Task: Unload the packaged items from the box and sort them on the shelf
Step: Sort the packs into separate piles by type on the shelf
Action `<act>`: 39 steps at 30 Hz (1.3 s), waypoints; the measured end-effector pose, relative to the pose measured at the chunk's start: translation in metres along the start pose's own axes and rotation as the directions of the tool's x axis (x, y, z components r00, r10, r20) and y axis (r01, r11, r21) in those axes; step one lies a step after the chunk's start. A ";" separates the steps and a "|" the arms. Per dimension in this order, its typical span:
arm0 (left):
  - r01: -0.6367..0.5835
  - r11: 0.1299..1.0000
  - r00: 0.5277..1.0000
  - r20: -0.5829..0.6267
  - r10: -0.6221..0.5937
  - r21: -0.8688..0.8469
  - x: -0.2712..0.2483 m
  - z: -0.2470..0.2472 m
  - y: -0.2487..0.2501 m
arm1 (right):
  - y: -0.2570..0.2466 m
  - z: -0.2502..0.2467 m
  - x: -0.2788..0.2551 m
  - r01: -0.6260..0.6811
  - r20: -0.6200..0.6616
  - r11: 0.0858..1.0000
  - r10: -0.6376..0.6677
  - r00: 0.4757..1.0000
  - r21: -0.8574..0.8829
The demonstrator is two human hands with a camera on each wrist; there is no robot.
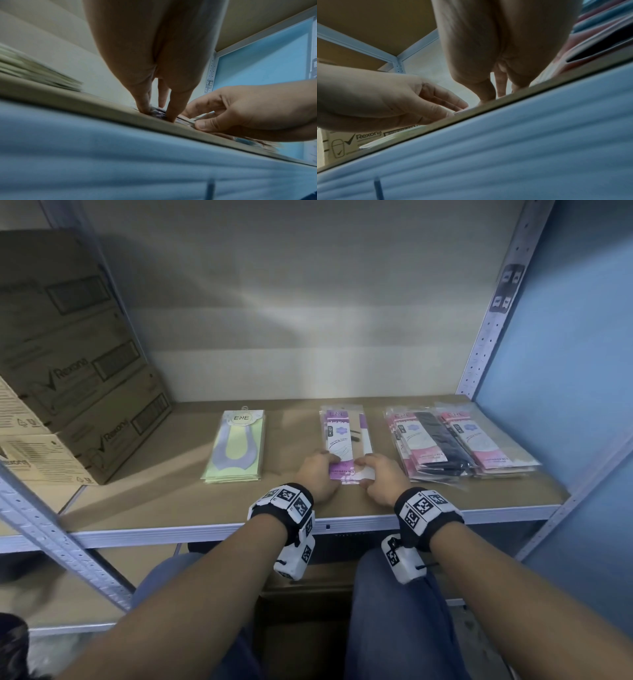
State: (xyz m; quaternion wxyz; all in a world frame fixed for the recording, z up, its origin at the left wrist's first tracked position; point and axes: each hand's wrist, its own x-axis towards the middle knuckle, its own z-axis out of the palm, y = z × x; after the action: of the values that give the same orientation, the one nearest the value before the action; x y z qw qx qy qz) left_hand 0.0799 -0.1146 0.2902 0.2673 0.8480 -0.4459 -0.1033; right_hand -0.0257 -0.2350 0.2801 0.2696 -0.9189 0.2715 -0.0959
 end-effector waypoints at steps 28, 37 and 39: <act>0.095 0.995 0.995 -0.025 -0.095 -0.022 -0.017 -0.033 -0.054 | -0.053 0.037 0.018 0.070 0.050 0.997 -0.071 0.996 0.010; 0.086 0.996 0.996 -0.013 -0.086 0.039 -0.013 -0.045 -0.035 | -0.048 -0.004 0.012 0.049 0.025 0.999 -0.048 0.999 -0.016; 0.070 0.997 0.997 -0.039 -0.069 0.036 -0.012 -0.046 -0.026 | -0.044 -0.018 0.009 0.052 -0.022 0.998 -0.053 0.998 -0.045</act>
State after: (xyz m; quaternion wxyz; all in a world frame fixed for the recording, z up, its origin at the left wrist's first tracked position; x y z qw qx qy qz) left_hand 0.1101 -0.0765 0.3142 0.2558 0.8696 -0.4130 -0.0882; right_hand -0.0040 -0.2172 0.3193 0.2435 -0.9302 0.2525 -0.1078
